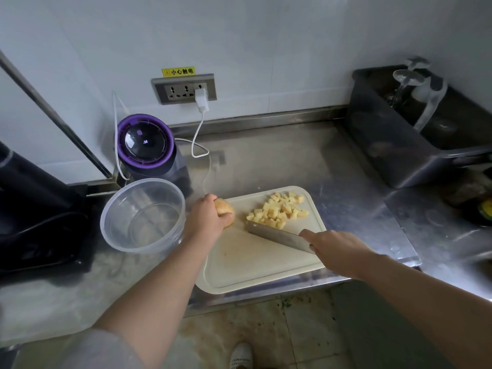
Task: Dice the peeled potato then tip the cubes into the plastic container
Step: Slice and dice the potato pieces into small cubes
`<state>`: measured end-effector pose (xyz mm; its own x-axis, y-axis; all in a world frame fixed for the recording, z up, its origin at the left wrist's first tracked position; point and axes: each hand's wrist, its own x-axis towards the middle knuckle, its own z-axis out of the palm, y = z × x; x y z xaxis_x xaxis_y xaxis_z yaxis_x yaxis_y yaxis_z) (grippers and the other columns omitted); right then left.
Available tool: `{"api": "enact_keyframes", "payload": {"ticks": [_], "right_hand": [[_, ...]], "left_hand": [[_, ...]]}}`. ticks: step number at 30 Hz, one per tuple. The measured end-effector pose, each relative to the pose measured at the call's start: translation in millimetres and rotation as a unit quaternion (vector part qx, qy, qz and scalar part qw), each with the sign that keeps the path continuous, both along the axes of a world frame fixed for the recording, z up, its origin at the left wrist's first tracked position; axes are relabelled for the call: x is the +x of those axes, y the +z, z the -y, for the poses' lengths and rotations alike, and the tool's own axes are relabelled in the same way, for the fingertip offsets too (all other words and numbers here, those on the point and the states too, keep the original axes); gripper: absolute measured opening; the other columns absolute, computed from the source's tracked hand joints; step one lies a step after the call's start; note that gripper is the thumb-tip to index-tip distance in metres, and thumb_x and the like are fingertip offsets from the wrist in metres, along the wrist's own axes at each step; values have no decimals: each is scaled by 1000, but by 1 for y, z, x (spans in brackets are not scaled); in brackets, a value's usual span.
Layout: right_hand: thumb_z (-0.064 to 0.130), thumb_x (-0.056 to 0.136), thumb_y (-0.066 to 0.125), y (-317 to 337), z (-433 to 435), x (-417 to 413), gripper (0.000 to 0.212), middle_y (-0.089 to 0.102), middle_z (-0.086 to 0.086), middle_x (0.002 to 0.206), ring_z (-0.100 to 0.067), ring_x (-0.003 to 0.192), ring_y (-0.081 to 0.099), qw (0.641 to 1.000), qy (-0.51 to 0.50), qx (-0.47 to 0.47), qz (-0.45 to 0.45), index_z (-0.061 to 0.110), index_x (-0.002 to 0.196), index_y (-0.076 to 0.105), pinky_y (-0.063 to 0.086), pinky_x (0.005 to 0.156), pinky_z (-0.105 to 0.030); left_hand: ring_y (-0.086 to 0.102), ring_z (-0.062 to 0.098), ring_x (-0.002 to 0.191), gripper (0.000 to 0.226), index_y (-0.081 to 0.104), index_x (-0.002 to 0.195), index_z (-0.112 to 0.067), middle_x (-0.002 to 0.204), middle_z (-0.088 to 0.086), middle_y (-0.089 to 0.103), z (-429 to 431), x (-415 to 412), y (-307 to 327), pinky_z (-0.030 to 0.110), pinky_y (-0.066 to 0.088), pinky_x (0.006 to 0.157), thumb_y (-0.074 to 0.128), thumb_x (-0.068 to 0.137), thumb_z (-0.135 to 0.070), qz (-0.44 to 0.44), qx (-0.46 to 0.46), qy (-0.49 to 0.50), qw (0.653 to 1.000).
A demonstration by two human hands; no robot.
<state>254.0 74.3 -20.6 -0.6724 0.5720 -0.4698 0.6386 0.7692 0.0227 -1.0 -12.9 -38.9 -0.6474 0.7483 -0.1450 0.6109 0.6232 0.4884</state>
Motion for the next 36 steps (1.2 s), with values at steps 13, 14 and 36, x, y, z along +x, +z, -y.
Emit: {"api": "enact_keyframes", "payload": {"ticks": [13,14,36], "right_hand": [[15,103,42,0,-3,-1,39,66,-3,106,-14,69,63,1000,3,-6,6,31,137,29,45,49,-23],[15,103,42,1,-2,-1,39,66,-3,105,-15,70,63,1000,1,-10,4,30,137,30,46,50,-24],[24,102,36,10,50,4,24,49,-1,80,-19,72,54,988,-110,-68,-87,17,124,43,53,72,-37]], "left_hand": [[50,28,119,69,32,146,-24,133,9,49,6,3,-2,38,44,95,67,87,-29,24,-3,-3,1000],[51,28,117,66,35,144,-23,132,9,49,8,4,-2,37,45,93,68,86,-29,27,4,4,1000],[69,15,76,28,48,122,-15,105,-3,59,54,55,-10,21,53,58,42,101,-33,206,-73,31,975]]}}
